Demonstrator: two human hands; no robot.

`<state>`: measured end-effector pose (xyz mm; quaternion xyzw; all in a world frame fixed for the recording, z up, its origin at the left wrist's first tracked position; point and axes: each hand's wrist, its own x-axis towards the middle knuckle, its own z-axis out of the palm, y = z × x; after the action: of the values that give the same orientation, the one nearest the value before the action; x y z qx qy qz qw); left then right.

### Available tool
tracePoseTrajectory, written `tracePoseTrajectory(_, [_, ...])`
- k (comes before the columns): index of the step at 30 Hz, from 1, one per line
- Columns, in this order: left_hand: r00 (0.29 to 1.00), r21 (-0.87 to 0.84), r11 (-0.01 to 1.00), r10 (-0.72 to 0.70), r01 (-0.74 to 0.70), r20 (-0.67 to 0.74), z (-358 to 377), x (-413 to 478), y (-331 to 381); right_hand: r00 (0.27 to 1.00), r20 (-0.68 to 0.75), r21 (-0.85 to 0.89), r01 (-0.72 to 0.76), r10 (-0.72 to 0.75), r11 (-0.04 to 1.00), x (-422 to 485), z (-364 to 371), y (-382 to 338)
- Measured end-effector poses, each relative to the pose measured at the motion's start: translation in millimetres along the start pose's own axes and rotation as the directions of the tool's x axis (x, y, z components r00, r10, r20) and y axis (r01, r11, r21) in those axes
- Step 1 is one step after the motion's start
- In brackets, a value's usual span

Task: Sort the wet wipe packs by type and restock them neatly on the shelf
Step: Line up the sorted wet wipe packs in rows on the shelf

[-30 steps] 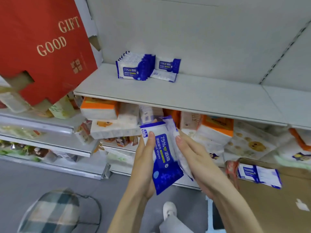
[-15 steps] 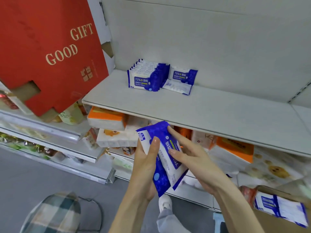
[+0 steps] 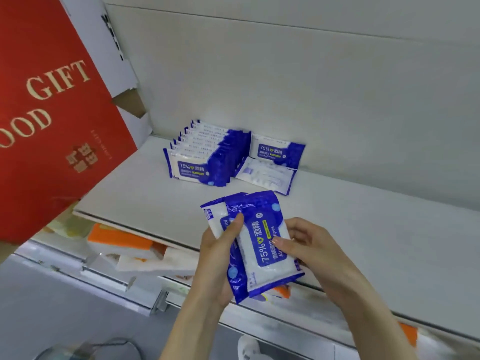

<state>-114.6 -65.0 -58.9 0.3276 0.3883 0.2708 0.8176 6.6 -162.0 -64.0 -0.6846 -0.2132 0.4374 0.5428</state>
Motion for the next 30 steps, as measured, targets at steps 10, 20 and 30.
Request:
tracePoseTrajectory(10, [0.999,0.06,0.998,0.001,0.001,-0.032,-6.4,60.8,18.8,0.967,-0.254,0.27,0.061,0.01,0.961,31.9,-29.7,-6.0])
tracePoseTrajectory(20, [0.996,0.36,0.931,0.076,-0.057,-0.038,-43.5,97.3,37.0,0.877,-0.399,0.689,0.093,0.269,0.719,36.6,4.1,6.8])
tracePoseTrajectory(30, [0.996,0.391,0.92,-0.017,-0.017,0.083,-56.2,112.1,40.2,0.895,-0.353,0.73,0.081,0.273,0.679,50.5,41.8,3.9])
